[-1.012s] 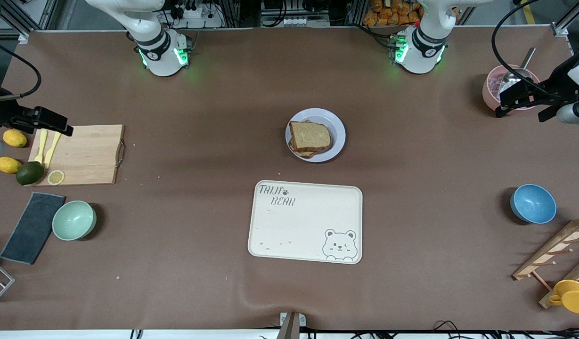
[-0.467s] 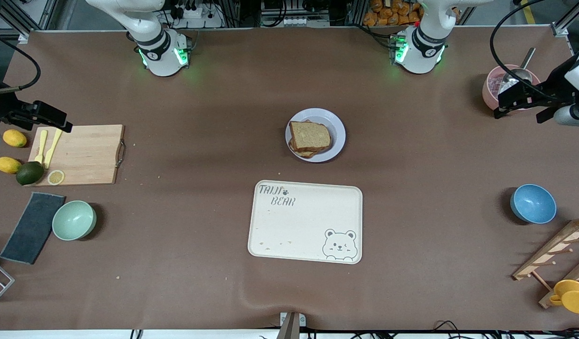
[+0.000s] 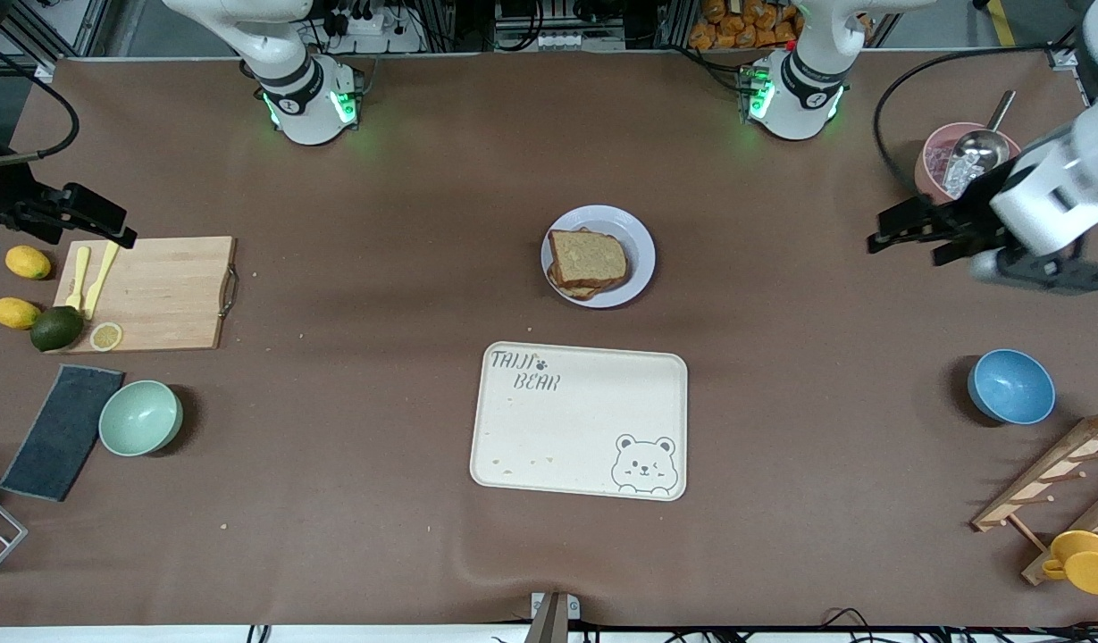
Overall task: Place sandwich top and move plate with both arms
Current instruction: 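Move the left gripper toward the rim of the white plate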
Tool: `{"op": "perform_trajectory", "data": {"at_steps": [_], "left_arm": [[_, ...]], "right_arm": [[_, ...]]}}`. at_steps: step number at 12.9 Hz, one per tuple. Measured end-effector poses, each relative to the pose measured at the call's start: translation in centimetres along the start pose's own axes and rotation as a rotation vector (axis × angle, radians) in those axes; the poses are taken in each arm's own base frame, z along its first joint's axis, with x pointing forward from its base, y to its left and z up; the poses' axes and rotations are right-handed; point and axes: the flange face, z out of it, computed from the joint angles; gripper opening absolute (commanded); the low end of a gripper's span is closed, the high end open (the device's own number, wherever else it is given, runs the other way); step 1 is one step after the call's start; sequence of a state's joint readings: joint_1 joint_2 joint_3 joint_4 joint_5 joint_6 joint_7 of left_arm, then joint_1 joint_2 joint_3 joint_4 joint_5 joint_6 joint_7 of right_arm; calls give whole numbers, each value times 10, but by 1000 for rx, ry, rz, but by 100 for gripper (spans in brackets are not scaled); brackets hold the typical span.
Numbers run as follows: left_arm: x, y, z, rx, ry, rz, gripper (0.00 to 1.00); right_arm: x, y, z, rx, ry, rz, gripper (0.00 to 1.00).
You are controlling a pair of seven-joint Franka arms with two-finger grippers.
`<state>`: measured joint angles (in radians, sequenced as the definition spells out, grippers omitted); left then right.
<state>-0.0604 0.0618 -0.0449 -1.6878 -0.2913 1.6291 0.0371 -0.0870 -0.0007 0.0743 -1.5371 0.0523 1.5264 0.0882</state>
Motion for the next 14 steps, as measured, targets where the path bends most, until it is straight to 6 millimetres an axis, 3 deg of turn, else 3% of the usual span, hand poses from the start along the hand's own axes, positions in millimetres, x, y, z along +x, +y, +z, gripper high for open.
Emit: {"op": "perform_trajectory", "data": {"at_steps": [6,9,14], "left_arm": [[-3,-26,132,-239,-129,76,100],[-18,-18,196,-304,-118,106,100],[-45,-36,293,-476,-64,155,100]], "right_arm": [[0,0,-7,0,17,8,100],[0,-3,-6,0,17,5,100],[-1,-5,-4,-1,3,30,100]]}}
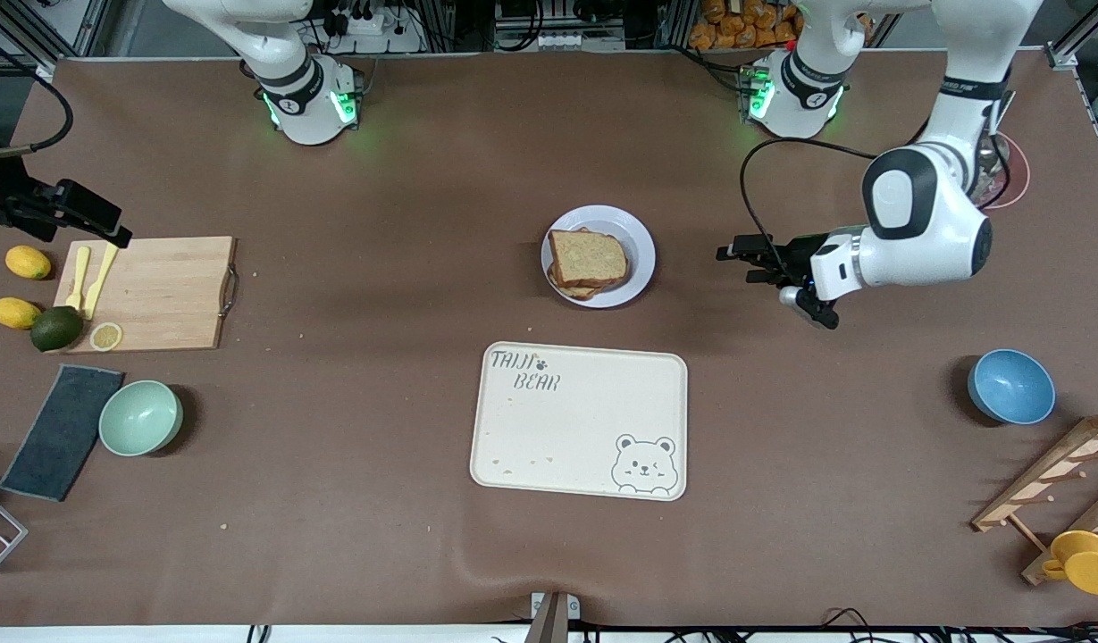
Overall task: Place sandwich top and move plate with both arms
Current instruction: 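Move the left gripper toward the rim of the white plate, then grasp the rim of the white plate with the left gripper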
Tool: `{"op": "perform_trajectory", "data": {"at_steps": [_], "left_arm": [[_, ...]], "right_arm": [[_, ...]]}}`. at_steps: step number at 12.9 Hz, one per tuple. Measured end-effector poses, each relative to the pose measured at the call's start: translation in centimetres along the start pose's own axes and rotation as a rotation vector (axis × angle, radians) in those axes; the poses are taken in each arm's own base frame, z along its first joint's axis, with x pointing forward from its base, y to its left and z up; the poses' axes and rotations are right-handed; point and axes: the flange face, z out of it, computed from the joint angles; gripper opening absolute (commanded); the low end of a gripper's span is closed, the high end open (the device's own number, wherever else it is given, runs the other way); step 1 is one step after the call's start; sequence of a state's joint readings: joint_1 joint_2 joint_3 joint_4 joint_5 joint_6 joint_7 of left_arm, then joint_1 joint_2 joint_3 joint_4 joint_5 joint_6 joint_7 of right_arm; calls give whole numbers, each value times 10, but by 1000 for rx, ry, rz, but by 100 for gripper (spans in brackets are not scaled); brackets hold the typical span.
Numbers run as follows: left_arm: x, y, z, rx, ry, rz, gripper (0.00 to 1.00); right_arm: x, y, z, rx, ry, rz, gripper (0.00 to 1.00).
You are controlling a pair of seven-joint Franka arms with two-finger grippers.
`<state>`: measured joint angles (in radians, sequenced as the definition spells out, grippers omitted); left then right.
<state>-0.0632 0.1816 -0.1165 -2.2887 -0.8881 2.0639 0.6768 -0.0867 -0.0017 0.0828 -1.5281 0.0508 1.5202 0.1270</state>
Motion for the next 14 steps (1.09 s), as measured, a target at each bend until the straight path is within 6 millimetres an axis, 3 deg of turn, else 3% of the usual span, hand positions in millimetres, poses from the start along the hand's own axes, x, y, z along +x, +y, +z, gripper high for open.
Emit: {"op": "perform_trajectory", "data": {"at_steps": [8,14], "left_arm": [[-13,-13,91,-120,54,30,100],[-21,3,136,-112,65,-13,100]], "right_arm": [[0,3,15,-7,-62,13,100],[-1,3,16,-8,-67,15,100]]}}
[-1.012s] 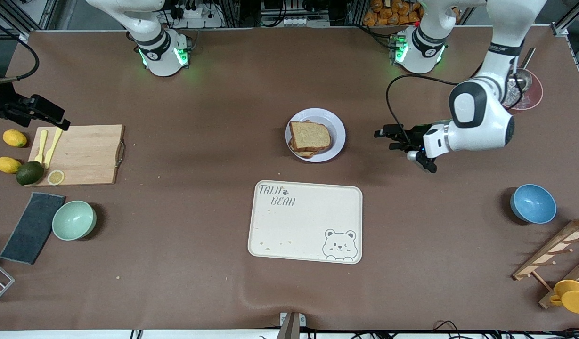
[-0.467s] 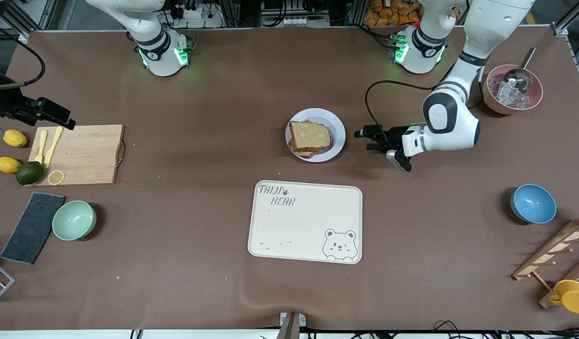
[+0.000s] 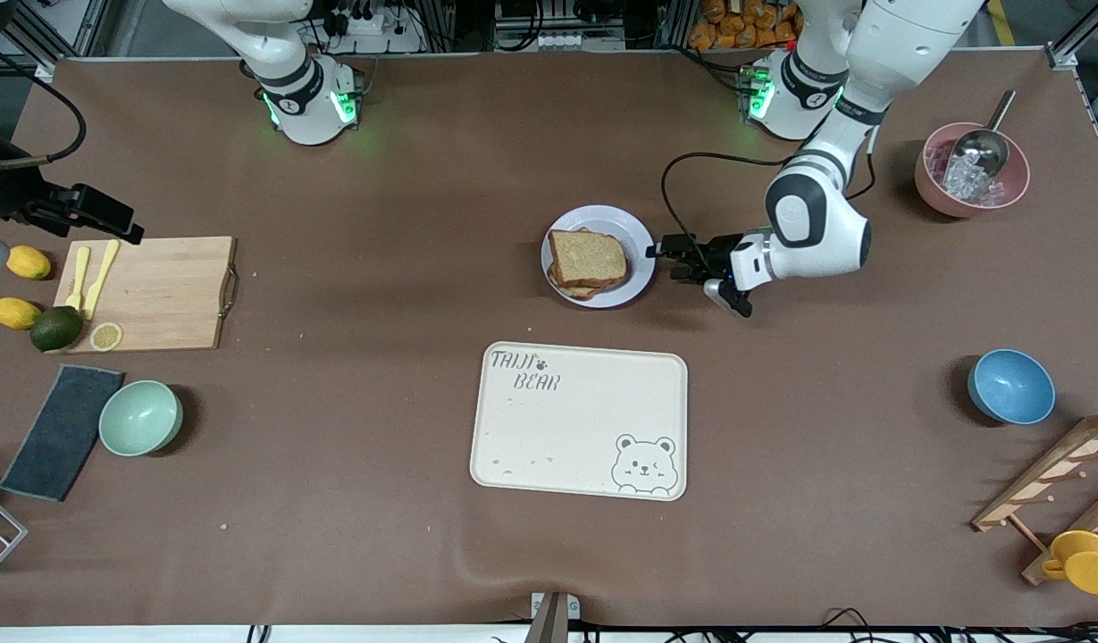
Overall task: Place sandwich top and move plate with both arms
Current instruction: 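Grasp the rim of the white plate with the left gripper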
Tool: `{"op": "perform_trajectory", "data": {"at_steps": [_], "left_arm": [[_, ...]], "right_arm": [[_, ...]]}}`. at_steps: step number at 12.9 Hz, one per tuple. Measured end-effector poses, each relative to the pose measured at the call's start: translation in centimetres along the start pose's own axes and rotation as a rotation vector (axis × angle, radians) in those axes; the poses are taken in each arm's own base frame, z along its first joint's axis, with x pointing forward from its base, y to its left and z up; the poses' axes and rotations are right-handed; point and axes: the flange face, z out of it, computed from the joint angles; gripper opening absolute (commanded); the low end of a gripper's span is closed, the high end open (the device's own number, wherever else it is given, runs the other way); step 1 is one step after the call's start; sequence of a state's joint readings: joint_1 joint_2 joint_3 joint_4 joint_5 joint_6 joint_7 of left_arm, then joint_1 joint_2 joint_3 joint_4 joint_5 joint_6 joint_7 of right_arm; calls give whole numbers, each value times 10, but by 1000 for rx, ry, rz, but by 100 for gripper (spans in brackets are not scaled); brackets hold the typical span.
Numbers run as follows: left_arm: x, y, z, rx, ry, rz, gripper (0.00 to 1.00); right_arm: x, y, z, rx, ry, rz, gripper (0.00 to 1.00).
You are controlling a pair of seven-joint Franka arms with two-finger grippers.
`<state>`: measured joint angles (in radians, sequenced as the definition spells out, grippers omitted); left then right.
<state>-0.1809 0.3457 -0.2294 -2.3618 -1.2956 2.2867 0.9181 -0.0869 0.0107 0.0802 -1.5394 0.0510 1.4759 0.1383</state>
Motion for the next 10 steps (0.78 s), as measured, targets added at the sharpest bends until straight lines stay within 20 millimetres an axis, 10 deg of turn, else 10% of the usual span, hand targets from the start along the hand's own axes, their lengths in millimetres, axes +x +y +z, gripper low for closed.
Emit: {"op": "perform_trajectory", "data": {"at_steps": [10], "left_arm": [[-28,-34,32,-83,101,35,100]], "right_arm": [[3,-3,7,-1,-13,-4,100]]}}
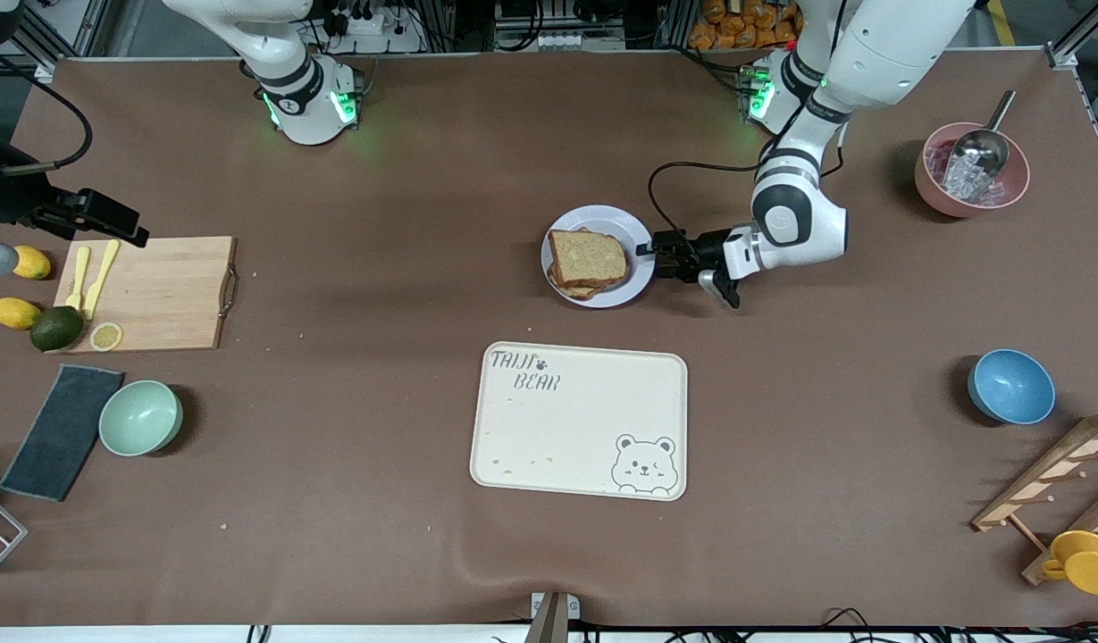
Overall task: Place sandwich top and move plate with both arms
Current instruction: 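Grasp the rim of the white plate with the left gripper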
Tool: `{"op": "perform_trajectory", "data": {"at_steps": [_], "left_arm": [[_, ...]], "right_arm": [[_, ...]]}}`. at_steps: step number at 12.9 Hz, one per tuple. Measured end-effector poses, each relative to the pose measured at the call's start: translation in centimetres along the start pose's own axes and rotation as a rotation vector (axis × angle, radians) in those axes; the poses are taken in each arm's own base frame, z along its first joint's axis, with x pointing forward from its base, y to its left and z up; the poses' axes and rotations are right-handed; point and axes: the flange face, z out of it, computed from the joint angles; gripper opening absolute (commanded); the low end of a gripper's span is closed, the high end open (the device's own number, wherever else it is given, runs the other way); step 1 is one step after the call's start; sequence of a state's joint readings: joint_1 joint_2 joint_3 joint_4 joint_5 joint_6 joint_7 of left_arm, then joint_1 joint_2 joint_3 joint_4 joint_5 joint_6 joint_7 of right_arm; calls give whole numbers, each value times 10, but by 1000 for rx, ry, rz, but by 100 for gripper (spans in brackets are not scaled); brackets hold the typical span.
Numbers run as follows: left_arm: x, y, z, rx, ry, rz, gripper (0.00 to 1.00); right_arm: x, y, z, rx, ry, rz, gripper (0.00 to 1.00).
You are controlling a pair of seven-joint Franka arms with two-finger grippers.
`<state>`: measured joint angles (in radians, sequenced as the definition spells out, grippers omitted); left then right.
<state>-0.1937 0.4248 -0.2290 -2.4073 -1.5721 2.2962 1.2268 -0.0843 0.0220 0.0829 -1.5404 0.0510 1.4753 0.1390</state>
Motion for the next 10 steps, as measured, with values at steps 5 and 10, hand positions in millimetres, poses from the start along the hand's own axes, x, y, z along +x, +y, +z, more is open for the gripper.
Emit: {"op": "perform_trajectory", "data": {"at_steps": [5,10], "left_arm": [[-6,5,7,-7,-18,4,100],[-11,11,14,-19,-18,-5,46]], "right_arm": [[1,0,1,0,-3,0,100],[1,0,2,0,-4,0,100]]}}
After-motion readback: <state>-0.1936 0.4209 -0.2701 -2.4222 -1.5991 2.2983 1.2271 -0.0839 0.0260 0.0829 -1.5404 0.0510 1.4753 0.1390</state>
